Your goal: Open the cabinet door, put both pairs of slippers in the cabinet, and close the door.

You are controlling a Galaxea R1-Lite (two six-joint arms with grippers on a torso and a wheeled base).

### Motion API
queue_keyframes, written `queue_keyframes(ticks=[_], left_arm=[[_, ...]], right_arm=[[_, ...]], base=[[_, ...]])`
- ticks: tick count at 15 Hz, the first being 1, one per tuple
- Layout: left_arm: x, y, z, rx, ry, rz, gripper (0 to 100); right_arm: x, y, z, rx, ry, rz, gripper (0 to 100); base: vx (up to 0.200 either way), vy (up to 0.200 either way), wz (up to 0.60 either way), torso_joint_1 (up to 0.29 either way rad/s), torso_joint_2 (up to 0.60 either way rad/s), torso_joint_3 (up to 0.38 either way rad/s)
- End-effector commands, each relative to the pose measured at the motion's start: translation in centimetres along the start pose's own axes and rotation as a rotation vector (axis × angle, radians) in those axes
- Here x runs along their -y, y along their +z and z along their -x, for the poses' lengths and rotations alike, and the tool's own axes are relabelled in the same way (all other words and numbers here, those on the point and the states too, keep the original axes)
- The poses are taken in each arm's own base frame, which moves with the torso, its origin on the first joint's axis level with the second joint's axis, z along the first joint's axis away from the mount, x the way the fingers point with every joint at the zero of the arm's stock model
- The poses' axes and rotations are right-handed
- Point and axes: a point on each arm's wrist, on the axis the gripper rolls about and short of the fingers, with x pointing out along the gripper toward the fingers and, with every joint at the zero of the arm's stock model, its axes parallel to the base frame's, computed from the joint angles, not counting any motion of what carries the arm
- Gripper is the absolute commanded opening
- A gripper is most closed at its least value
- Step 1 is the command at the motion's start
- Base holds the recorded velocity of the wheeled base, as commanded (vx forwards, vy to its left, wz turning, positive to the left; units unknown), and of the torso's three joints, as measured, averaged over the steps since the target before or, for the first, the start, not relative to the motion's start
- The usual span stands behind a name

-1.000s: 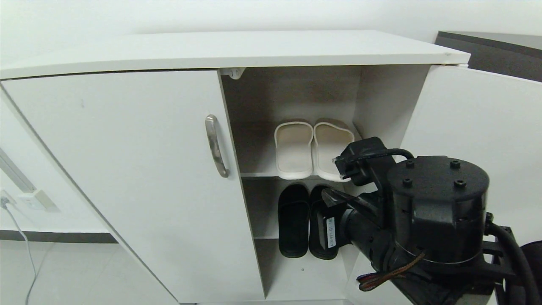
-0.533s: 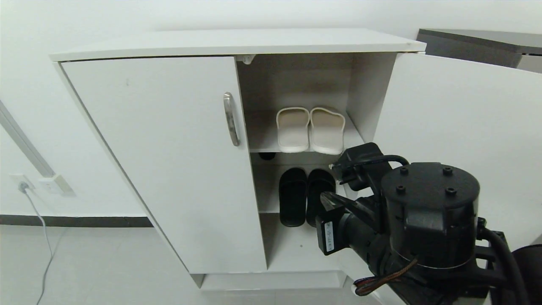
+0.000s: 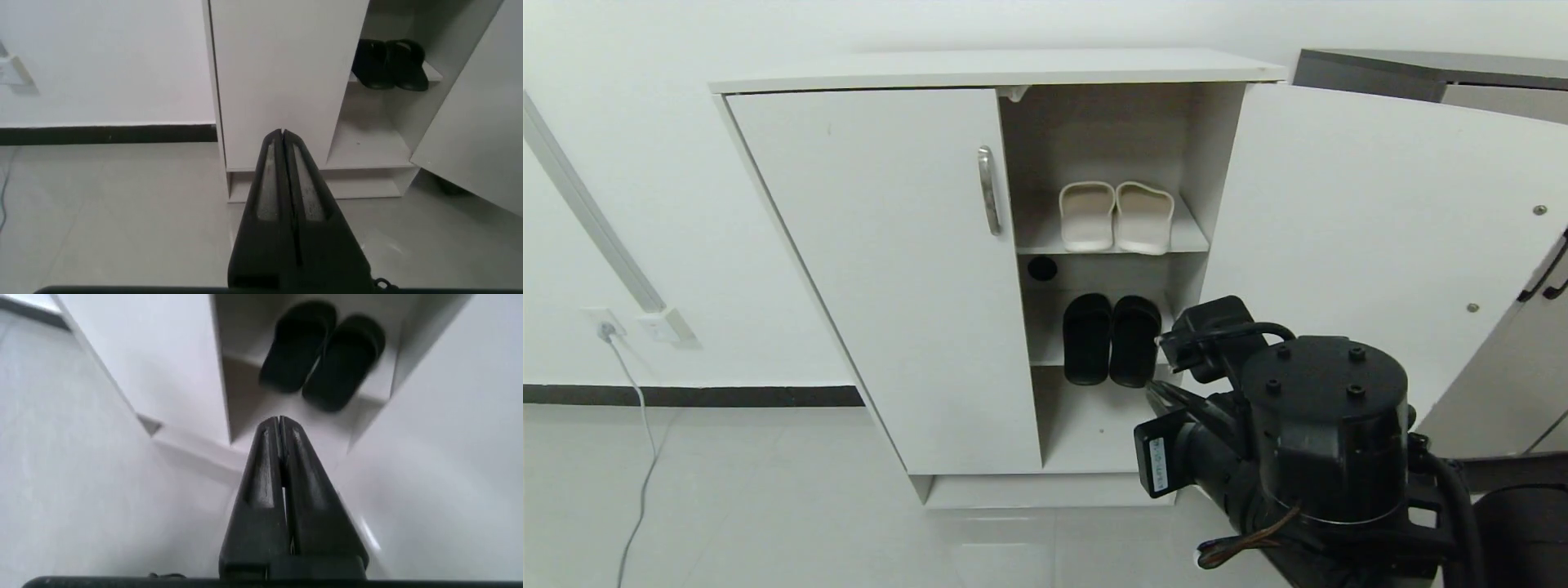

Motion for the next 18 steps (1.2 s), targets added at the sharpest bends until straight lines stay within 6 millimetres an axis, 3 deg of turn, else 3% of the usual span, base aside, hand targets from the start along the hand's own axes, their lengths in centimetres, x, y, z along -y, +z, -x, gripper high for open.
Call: queue_keyframes(ticks=[1,18], left_arm=[[0.00,0.00,-0.01,-0.001,0.001,0.000,0],[0.00,0.00,-0.01,-0.001,0.001,0.002,0]], right_arm=[[-0.08,-0.56,-0.31,-0.016,-0.005,0.013,0],[-0.11,-0.96,-0.73,-0.029,-0.013,0.019,0]], base=[[-0.200,0.000,0.00,-0.002,0.00,0.002],[0.000,0.000,0.00,0.000,0.00,0.000]])
